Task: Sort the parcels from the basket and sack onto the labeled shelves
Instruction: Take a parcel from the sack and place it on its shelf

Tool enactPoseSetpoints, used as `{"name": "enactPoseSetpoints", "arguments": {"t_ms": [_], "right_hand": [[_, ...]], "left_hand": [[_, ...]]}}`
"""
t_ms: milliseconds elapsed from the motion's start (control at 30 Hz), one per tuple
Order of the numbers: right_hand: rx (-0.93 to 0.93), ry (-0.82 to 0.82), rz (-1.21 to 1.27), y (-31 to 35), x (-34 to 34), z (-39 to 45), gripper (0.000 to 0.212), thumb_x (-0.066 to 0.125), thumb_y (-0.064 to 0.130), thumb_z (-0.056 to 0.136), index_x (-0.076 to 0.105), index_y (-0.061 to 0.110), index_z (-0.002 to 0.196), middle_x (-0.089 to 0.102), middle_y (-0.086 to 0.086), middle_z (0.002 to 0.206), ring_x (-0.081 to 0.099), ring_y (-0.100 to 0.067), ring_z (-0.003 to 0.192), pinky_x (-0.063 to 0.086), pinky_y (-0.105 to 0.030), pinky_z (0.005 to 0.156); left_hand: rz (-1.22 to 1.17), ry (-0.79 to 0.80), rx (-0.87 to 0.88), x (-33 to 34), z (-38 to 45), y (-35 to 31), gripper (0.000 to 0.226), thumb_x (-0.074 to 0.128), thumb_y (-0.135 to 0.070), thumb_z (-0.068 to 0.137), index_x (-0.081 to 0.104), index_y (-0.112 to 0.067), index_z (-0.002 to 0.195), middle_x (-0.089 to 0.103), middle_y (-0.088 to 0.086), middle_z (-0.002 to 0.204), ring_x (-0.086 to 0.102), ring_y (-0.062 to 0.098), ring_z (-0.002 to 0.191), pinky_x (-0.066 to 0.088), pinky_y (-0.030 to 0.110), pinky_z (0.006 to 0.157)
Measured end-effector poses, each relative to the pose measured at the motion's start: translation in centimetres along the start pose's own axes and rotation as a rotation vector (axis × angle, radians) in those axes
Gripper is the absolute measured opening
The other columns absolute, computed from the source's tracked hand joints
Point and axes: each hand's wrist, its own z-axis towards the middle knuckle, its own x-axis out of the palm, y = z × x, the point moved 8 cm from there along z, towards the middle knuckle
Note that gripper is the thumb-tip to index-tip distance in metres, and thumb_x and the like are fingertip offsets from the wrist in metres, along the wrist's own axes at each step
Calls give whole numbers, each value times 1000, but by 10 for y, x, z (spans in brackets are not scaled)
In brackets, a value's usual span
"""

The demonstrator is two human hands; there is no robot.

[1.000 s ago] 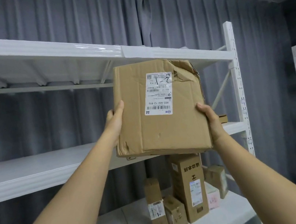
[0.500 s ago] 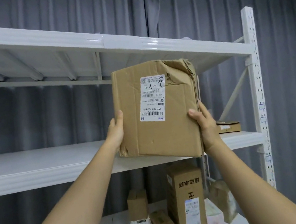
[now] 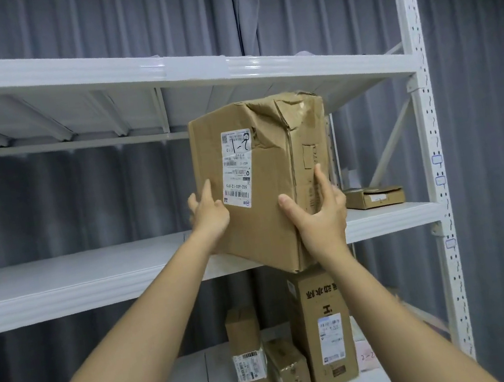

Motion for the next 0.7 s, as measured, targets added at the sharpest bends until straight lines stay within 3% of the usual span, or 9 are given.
{"name": "enactPoseSetpoints", "arguments": {"t_ms": [67, 167, 267, 333, 400, 533, 700], "right_hand": [[1, -20, -65, 9, 5, -10, 97, 67, 72, 63, 20, 55, 146, 25, 1, 149, 25, -21, 139, 22, -50, 116], [20, -15, -102, 24, 15, -25, 97, 71, 71, 68, 19, 53, 148, 19, 0, 152, 16, -19, 142, 14, -45, 117], [18, 15, -53, 36, 24, -42, 83, 54, 73, 72, 22, 54, 146, 17, -1, 152, 12, -17, 141, 11, -44, 115], [4, 23, -16, 43, 27, -49, 60, 47, 61, 88, 28, 54, 144, 21, -1, 151, 15, -19, 139, 12, -44, 115], [-17, 36, 1, 49, 30, -56, 45, 44, 34, 101, 31, 57, 137, 26, 1, 148, 19, -20, 135, 17, -44, 115], [-56, 23, 2, 65, 29, -72, 68, 37, 4, 95, 35, 63, 128, 33, 6, 147, 22, -15, 131, 21, -40, 112], [-124, -11, -99, 73, 27, -83, 78, 36, 1, 92, 24, 66, 133, 33, 9, 150, 24, -17, 128, 21, -33, 104]], "left_hand": [[-59, 74, 104, 3, -19, -19, 52, 32, -21, 104, 18, -29, 153, 17, 4, 158, 28, 22, 141, 25, 34, 112], [-146, 213, 143, 5, -52, -36, 56, 34, -45, 101, 17, -31, 153, 22, -6, 158, 25, 14, 143, 21, 35, 118], [-185, 299, 152, -5, -72, -40, 66, 31, -60, 97, 13, -31, 154, 19, -12, 158, 18, 11, 146, 17, 40, 120], [-215, 349, 127, -14, -82, -39, 78, 31, -72, 88, 12, -35, 153, 26, -14, 156, 26, 13, 143, 23, 44, 118], [-236, 384, 106, -24, -89, -36, 81, 35, -75, 82, 14, -39, 152, 38, -16, 148, 39, 12, 134, 32, 45, 114], [-249, 401, 168, -41, -97, -34, 73, 58, -54, 86, 24, -38, 149, 49, -12, 141, 48, 8, 125, 42, 38, 107], [-284, 409, 201, -45, -103, -31, 82, 63, -54, 80, 23, -36, 149, 50, -12, 140, 49, 7, 124, 41, 37, 108]]}}
